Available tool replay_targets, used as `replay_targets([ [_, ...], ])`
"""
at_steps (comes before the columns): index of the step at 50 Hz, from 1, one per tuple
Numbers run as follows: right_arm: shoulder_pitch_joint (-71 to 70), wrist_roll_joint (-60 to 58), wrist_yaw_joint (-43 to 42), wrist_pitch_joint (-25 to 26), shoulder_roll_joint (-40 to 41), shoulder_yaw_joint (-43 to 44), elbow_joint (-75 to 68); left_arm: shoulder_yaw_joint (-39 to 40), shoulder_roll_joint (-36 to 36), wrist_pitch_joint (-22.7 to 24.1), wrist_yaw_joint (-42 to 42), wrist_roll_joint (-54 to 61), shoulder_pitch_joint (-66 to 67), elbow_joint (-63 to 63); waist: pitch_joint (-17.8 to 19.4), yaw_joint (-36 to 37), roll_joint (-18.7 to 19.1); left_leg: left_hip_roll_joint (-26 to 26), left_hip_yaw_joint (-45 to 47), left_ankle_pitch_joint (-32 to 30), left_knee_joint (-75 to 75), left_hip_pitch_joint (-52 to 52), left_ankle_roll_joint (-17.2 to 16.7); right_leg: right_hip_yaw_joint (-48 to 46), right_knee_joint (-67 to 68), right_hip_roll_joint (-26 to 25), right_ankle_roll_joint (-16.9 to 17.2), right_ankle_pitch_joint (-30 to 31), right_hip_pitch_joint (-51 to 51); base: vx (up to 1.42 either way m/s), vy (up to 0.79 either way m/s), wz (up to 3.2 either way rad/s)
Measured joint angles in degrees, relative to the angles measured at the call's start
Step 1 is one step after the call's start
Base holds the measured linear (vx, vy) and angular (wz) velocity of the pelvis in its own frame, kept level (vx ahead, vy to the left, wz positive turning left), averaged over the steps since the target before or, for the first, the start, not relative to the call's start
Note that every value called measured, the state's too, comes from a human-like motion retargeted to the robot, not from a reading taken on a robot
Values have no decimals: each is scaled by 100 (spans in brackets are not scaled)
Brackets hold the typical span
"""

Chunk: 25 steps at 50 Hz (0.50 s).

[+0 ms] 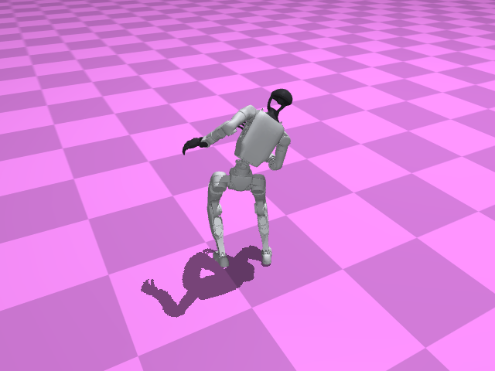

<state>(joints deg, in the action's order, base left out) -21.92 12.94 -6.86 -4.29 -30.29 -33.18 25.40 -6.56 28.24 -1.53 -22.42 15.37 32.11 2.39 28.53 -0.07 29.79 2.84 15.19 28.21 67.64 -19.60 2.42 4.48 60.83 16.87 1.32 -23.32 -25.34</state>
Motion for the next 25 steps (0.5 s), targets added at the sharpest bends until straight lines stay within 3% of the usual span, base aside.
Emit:
replay_targets([
  [5, 996, 348, -70, -269, 482, 526, 57, 6, 58, 481, -7, 680, -437, 3, -1235, 547, -531, 248, -13, -630, -1903, 142, -518, -798, -997, 67, 405, 906, 862, 35, 11, 111],
  [7, 1236, 344, -41, -295, 571, 727, 23, 1, 42, 566, 206, 875, -843, -160, -1474, 623, -802, 198, 39, -921, -2855, 377, -669, -1055, -1310, 42, 460, 1345, 1187, 26, 10, 131],
  [10, 1389, 255, -47, -184, 595, 900, -139, -141, -101, 507, 310, 1375, -1733, -315, -1480, 609, -1197, 155, 342, -1878, -4231, 980, -723, -1323, -1350, -52, 143, 1714, 1607, 21, 8, 124],
  [12, 1423, 138, -126, -137, 653, 961, -382, -401, -107, 594, 206, 1584, -2520, -324, -1523, 703, -1691, 108, 459, -2038, -4303, 1026, -567, -1278, -641, 1, 57, 1591, 1408, 20, 2, 118],
  [15, 1356, -114, -416, -36, 683, 972, -844, -866, -120, 749, -42, 1864, -3954, -368, -1356, 925, -2636, -115, 138, -1426, -3482, 753, -148, -800, 559, 1, 74, 986, 1002, 14, -3, 119],
  [17, 1225, -316, -515, 19, 578, 975, -1007, -1068, -266, 814, 0, 1934, -4852, -462, -1071, 1101, -3093, -205, -114, -1121, -2812, 495, -147, -572, 996, -140, 58, 602, 884, 8, -5, 128],
  [20, 1271, -525, -388, -17, 262, 1131, -705, -1143, -767, 924, 185, 1856, -5453, -889, -757, 1333, -3392, -390, -486, -1068, -2696, 470, -296, -554, 786, -319, 2, 359, 998, 6, -2, 142],
  [25, 2178, 461, 225, -91, 424, 1496, 205, -1103, -1317, 1118, 776, 2324, -4397, -2116, -886, 1524, -3502, -870, -1546, -2288, -4786, 1296, -786, 652, -1519, -1447, 530, 582, 1703, 3, -2, 176],
])
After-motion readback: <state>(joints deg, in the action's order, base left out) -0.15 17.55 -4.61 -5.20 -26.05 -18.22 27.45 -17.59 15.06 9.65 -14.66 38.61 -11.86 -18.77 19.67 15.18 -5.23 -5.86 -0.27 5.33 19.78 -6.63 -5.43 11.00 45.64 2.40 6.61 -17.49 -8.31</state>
